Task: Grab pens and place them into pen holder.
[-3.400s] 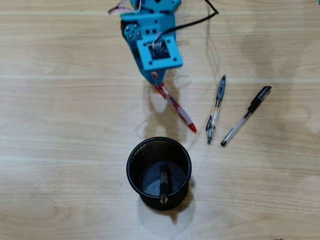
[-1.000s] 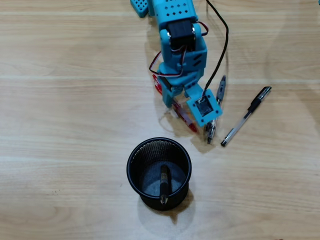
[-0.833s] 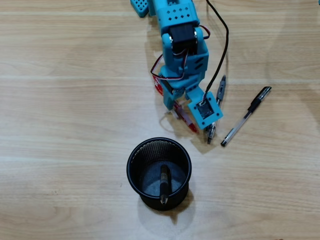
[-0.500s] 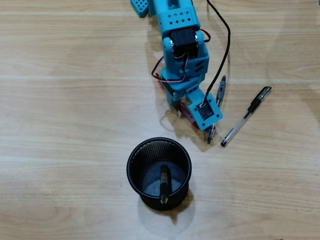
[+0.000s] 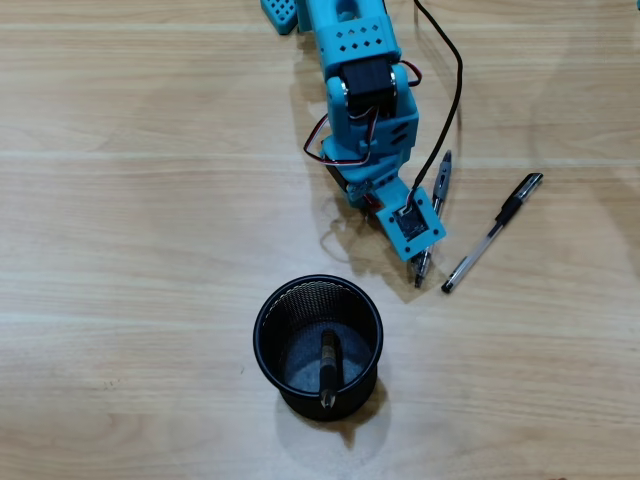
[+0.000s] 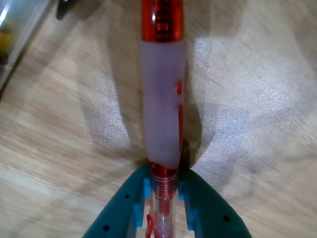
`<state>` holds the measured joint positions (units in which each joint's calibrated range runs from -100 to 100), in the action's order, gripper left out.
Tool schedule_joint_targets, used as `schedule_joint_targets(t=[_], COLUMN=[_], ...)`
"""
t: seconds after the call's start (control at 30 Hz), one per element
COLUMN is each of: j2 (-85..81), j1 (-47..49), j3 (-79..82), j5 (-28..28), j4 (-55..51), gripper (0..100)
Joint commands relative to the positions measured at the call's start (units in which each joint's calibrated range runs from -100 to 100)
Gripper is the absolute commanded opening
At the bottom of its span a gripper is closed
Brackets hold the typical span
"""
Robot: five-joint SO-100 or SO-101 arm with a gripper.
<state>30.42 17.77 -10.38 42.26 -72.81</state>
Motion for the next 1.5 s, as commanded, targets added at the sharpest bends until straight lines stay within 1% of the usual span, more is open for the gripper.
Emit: schedule_joint_targets(t=[0.0, 0.23, 0.63, 0.7, 0.9, 1.0, 1.2, 1.47], j2=[-2.7, -11.9, -27.7, -29.4, -31.0, -30.2, -26.6, -19.2], j1=[-1.7, -4.3, -10.0, -11.0, -11.1, -10.7, -9.8, -9.9], j3=[-4.1, -8.9, -16.4, -17.9, -17.7, -17.7, -17.6, -17.6], j5=[0.3, 0.1, 0.1, 0.1, 0.4, 2.1, 4.4, 4.6], j4=[-0.2, -6.3, -5.0, -1.9, 12.1, 16.5, 26.9, 44.1], gripper=[2, 2, 2, 2, 2, 2, 2, 2])
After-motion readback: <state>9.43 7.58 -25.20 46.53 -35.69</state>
